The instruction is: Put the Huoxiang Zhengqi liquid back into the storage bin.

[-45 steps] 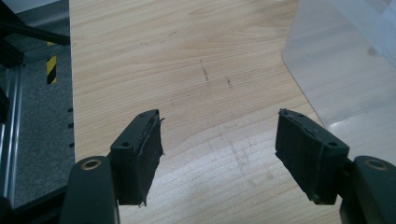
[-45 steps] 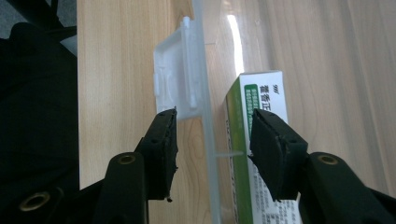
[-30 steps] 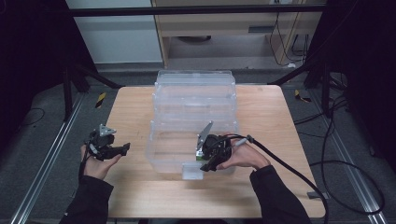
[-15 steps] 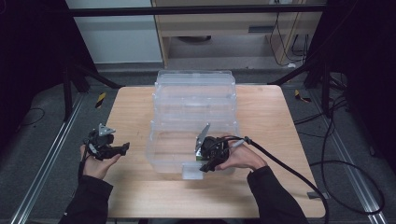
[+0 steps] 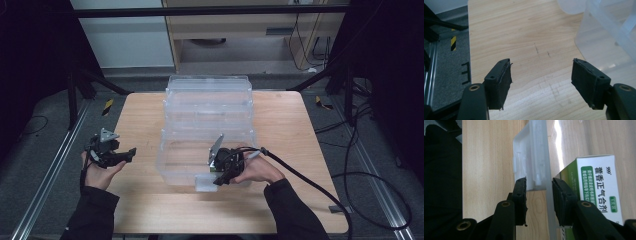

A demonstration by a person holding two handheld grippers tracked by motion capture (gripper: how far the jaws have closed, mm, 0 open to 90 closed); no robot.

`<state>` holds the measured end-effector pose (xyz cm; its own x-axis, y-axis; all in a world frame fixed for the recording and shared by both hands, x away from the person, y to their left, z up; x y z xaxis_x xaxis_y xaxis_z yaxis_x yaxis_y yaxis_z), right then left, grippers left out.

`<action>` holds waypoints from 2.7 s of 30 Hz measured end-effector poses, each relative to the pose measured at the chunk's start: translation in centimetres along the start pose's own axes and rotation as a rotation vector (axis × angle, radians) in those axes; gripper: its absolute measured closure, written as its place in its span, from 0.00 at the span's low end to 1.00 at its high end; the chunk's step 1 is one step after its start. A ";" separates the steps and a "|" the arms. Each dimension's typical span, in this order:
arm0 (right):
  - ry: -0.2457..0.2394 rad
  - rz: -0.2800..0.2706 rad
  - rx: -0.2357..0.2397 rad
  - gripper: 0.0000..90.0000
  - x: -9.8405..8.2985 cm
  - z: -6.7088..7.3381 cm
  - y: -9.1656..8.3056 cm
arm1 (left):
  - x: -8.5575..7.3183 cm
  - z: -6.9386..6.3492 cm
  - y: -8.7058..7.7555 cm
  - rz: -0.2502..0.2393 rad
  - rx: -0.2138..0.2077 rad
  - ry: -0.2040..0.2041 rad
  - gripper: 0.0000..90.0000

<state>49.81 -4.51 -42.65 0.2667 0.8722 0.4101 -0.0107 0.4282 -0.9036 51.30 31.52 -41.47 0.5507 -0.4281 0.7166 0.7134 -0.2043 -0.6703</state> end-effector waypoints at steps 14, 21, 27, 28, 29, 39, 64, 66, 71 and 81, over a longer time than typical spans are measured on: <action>-0.006 -0.001 0.005 0.73 0.0 -0.1 0.0 | 3.2 -0.5 0.1 -0.051 -0.046 0.076 0.35; -0.005 -0.003 0.006 0.73 0.0 -0.1 0.0 | 5.5 -0.6 -0.4 -0.085 -0.127 0.144 0.35; -0.009 -0.004 0.003 0.73 0.0 -0.1 0.0 | 7.0 -0.2 -1.3 -0.091 -0.123 0.194 0.35; -0.009 -0.004 0.003 0.73 0.0 -0.1 0.0 | 7.3 -0.1 -1.4 -0.098 -0.125 0.197 0.35; -0.012 -0.005 0.004 0.73 0.0 -0.1 0.0 | 7.5 -0.1 -1.5 -0.100 -0.125 0.200 0.35; -0.012 -0.002 0.004 0.74 0.0 -0.1 -0.1 | 9.9 -0.3 -1.4 -0.114 -0.162 0.269 0.35; -0.017 -0.003 0.004 0.74 0.0 0.0 -0.1 | 15.3 -2.9 -1.3 -0.108 -0.270 0.537 0.35; -0.020 -0.004 0.003 0.74 0.0 0.0 -0.1 | 15.7 -3.2 -1.3 -0.112 -0.280 0.551 0.35; -0.022 -0.006 0.003 0.74 -0.1 0.0 -0.1 | 16.8 -3.8 -0.9 -0.102 -0.287 0.582 0.36; -0.027 -0.010 -0.005 0.74 -0.1 0.1 -0.1 | 18.1 -4.7 0.4 -0.073 -0.291 0.656 0.37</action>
<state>49.71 -4.64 -42.57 0.2406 0.8741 0.4221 -0.0038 0.4357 -0.9001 59.50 19.53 -29.73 0.0673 -0.8264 0.5591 0.5436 -0.4395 -0.7150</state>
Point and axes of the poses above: each handheld gripper's, and its own axes: y roughly forward along the jaws, x roughly out of its top, z roughly to its left, the point moved 2 cm from there along y, roughly forward along the jaws, and after that the axes turned 8 degrees about y, right-handed, at the moved point
